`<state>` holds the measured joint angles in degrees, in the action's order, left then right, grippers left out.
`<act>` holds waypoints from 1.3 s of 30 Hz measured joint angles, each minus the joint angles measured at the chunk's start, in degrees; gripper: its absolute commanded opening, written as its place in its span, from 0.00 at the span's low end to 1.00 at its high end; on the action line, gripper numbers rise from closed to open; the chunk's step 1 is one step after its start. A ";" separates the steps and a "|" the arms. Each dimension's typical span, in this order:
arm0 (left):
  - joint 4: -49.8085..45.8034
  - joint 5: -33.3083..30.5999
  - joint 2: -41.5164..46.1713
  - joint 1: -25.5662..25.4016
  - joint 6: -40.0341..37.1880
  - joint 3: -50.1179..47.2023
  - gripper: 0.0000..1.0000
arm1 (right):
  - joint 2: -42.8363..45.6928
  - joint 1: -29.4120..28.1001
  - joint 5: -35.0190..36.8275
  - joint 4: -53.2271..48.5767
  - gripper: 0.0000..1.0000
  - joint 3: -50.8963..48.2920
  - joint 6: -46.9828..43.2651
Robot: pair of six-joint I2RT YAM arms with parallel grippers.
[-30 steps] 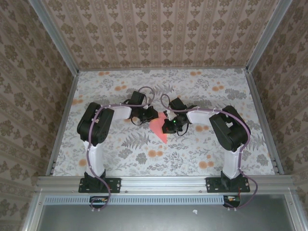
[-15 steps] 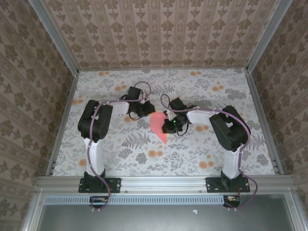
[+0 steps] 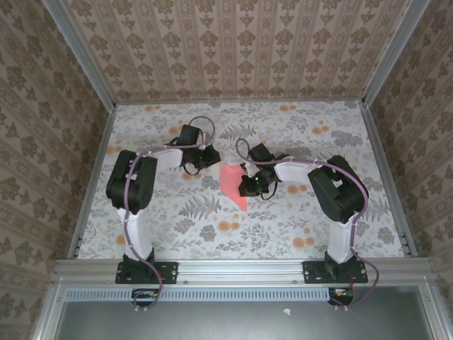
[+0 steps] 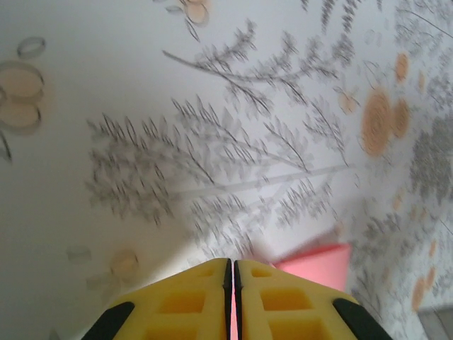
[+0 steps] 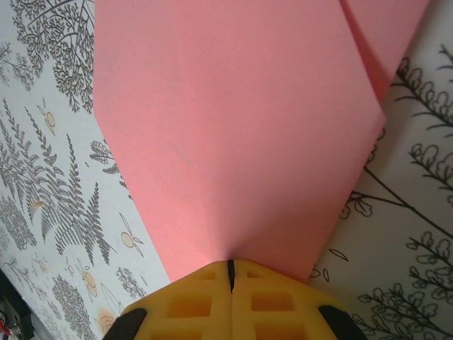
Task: Fold a paper plane with a square sheet of paper (fold left side to right side)
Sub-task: Fourth fold the wing at the center of the table.
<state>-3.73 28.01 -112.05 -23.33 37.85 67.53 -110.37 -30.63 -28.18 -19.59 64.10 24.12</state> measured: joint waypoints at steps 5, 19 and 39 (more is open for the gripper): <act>-0.28 -0.09 5.77 -4.07 -0.22 -2.03 0.13 | 0.00 0.00 0.66 -1.46 0.00 0.68 -0.46; 0.33 1.60 -2.10 -9.49 -0.17 -1.88 0.13 | 0.02 0.04 0.85 -1.92 0.00 0.81 -1.46; 4.00 1.33 -2.10 -9.60 0.07 -3.28 0.13 | 6.47 -0.96 -0.50 4.72 0.00 -1.68 11.41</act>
<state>0.27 29.34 -114.15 -32.93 37.91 64.25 -103.90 -31.59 -28.69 -14.87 62.41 35.53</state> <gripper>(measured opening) 0.131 0.048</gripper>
